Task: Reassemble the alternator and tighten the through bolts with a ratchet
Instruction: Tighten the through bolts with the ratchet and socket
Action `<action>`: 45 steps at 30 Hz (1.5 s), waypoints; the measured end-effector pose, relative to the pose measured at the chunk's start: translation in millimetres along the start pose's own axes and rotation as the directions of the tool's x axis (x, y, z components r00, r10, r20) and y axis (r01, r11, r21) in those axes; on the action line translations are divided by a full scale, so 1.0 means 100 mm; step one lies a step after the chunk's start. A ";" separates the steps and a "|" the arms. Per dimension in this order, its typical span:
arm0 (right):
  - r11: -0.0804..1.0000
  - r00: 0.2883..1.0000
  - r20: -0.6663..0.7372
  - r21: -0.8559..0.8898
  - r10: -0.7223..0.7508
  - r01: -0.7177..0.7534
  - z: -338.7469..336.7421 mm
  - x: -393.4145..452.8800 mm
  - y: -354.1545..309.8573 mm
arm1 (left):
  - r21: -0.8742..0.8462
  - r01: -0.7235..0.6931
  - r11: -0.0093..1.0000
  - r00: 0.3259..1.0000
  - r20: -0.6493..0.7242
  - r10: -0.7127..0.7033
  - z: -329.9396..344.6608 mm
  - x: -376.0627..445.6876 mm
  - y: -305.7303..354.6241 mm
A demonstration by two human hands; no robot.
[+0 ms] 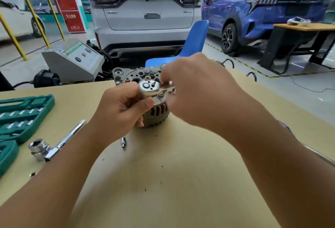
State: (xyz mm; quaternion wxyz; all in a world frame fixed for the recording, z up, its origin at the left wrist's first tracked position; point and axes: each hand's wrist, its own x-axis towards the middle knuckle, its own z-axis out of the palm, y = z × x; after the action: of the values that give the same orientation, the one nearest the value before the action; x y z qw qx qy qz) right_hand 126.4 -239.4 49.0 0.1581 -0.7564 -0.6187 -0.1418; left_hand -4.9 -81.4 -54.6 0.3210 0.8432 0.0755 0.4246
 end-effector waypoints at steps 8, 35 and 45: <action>0.846 0.967 0.243 0.529 -0.082 -0.061 0.15 -0.03 0.09 | -0.041 0.032 0.999 0.999 0.011 -0.032 -0.09 -0.03 0.00; 0.369 0.978 0.016 0.925 0.207 -0.094 0.59 -0.01 0.42 | 0.356 -0.042 0.934 0.997 0.076 0.016 -0.13 -0.03 0.07; 0.581 0.988 0.009 0.808 0.152 -0.097 0.54 0.02 0.51 | 0.340 -0.003 0.940 0.993 -0.113 0.044 0.02 -0.06 0.02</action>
State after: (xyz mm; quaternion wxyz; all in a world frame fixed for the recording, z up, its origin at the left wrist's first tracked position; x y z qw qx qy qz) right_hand 178.0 -225.0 -2.8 0.5113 -0.6396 -0.5562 0.1420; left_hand -7.1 -86.1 -58.7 0.1607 0.8598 0.1563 0.4588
